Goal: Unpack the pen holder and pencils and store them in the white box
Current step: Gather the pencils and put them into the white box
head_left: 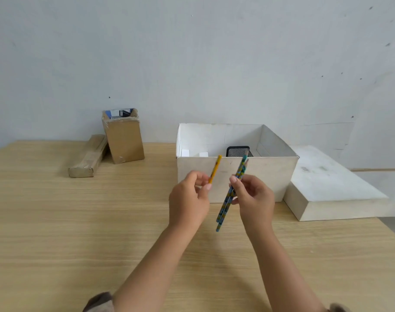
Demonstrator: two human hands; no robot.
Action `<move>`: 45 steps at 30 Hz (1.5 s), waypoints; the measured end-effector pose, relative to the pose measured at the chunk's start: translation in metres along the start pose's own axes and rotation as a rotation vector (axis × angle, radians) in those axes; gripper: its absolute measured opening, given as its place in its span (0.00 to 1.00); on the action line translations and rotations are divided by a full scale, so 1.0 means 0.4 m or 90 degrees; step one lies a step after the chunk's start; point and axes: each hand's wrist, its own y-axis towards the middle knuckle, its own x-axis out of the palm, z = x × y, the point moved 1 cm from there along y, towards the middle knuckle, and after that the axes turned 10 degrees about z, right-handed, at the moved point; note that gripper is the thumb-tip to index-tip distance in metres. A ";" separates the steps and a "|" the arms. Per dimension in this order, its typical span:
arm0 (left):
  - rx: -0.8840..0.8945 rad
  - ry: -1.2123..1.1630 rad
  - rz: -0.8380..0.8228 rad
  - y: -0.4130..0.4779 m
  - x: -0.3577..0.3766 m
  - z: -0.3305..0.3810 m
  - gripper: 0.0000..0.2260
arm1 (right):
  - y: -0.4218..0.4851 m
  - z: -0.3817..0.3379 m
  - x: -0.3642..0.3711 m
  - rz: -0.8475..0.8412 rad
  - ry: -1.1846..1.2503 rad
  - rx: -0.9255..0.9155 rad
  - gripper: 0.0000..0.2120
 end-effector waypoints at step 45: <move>-0.391 0.172 -0.513 0.430 0.252 0.085 0.23 | 0.441 -0.029 0.252 -0.412 -0.509 0.326 0.16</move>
